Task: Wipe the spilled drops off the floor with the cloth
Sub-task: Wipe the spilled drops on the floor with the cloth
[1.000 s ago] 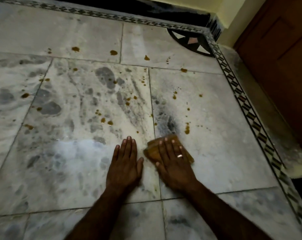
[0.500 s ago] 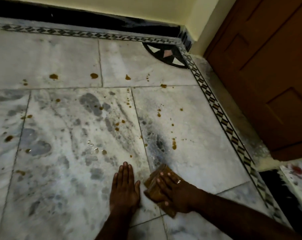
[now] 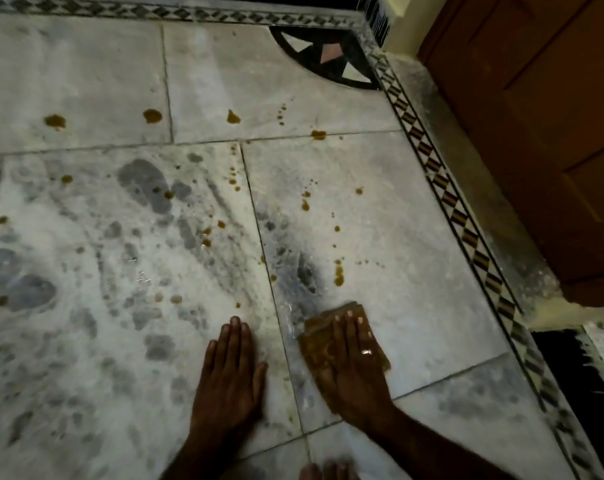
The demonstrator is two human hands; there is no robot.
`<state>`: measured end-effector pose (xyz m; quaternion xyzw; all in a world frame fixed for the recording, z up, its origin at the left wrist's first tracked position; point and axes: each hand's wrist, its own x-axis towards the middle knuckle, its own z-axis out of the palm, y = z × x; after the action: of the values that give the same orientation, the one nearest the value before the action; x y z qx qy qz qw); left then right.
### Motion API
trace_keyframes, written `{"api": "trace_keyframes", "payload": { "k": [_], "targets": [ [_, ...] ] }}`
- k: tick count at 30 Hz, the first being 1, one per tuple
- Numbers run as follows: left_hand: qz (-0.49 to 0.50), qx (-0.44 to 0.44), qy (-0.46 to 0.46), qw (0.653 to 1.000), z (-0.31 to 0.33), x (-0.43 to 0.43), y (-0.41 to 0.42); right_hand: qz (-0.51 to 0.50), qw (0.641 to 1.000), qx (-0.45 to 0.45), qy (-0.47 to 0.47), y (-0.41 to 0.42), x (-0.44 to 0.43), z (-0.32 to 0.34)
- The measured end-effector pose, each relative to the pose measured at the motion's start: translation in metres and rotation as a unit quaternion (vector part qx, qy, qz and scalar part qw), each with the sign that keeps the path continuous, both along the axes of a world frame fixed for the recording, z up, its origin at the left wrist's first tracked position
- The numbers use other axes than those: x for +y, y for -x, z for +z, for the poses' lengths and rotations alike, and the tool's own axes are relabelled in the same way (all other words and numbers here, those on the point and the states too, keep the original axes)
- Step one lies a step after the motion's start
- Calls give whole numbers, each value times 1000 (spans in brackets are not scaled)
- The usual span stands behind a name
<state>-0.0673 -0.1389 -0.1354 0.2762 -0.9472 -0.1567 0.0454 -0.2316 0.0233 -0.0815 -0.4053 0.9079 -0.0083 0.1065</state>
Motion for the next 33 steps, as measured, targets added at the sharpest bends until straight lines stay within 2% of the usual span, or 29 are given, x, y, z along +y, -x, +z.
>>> {"api": "trace_keyframes", "payload": {
  "k": [4,8,11,14,17,20,23,27,30,33],
  "targets": [
    [-72,32,31,996,1,12,45,19,1000,-12,-4,34,-30,-13],
    [-137,52,47,988,-2,19,79,92,995,28,31,37,28,-26],
    [-121,52,37,991,-15,28,86,22,998,42,38,72,47,-30],
    [-78,45,34,995,-23,32,89,-47,997,47,32,105,7,-30],
    [-50,47,39,997,-21,36,94,-1,997,65,46,93,-3,-40],
    [-42,38,36,998,-18,37,97,90,993,60,48,78,38,-46],
    [-38,19,30,999,-19,35,100,20,995,69,66,104,52,-44],
    [-34,11,28,999,-16,36,101,-67,995,40,57,147,-4,-31],
    [-29,9,35,999,-14,36,101,-3,997,44,61,128,-34,-38],
    [-38,13,43,998,-11,35,102,115,990,52,57,92,-2,-49]
  ]
}}
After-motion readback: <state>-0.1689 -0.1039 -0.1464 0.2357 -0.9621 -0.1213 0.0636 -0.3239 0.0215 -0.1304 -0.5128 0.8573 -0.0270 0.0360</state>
